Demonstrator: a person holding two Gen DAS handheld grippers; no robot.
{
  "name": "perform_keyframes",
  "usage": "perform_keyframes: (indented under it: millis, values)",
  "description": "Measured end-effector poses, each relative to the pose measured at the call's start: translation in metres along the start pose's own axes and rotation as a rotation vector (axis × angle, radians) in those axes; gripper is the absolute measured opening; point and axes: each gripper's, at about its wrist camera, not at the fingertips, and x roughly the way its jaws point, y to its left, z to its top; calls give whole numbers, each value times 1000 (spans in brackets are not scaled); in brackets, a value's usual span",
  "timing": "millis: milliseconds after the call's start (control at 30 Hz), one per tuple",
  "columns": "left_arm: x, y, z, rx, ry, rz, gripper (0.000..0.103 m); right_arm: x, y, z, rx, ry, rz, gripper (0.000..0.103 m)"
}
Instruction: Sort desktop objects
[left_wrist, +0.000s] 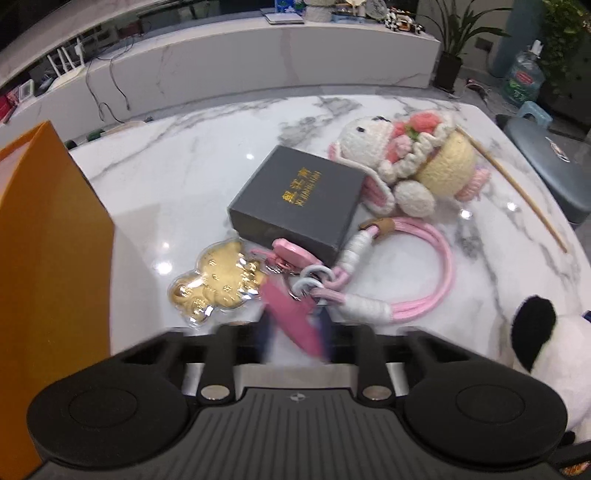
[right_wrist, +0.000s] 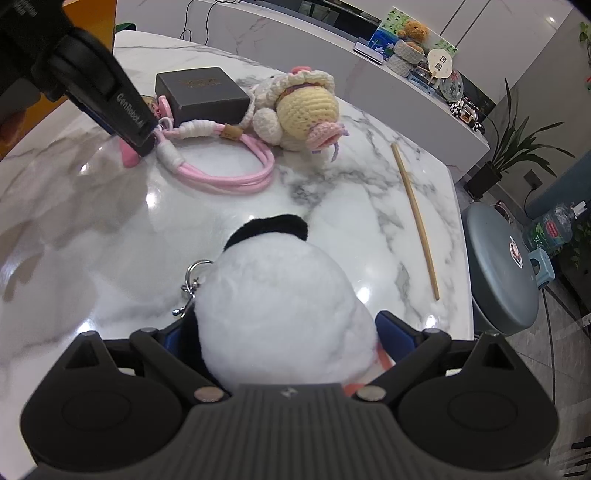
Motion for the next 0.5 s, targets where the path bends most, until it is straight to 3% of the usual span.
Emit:
perform_keyframes:
  millis: [67, 333, 500]
  values:
    - [-1, -1, -1, 11, 8, -13, 6, -1, -3, 1, 19, 0, 3, 93]
    - [-22, -1, -1, 13, -14, -79, 3, -8, -23, 5, 164, -2, 98, 89]
    - [-40, 3, 1, 3, -39, -122, 3, -20, -24, 11, 179, -32, 100, 89]
